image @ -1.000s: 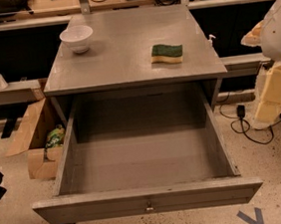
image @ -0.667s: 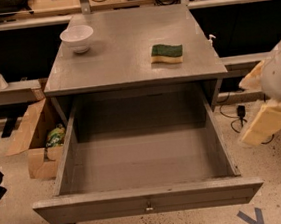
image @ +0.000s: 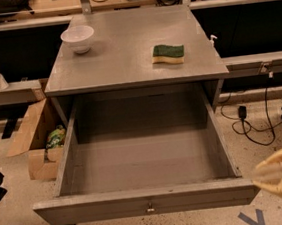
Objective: Close top drawer
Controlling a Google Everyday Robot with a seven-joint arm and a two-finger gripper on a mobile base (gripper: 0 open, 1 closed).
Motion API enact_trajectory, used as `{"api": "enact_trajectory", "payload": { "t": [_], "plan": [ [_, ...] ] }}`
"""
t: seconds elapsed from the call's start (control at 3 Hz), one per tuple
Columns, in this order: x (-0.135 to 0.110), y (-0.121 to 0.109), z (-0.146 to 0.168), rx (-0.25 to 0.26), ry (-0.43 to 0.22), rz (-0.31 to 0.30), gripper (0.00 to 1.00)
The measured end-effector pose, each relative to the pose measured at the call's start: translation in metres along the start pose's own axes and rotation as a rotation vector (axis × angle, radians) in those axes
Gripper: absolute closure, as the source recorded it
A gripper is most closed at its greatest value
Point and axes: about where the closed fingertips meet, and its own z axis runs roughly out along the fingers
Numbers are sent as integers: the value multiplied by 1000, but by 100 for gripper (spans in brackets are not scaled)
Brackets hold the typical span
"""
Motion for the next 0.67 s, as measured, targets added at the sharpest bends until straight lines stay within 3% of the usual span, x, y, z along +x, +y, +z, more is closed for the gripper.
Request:
{"api": "enact_trajectory", "payload": {
  "t": [0.33, 0.67],
  "plan": [
    [46, 59, 38, -62, -13, 56, 100],
    [60, 78, 49, -102, 5, 67, 100]
  ]
}}
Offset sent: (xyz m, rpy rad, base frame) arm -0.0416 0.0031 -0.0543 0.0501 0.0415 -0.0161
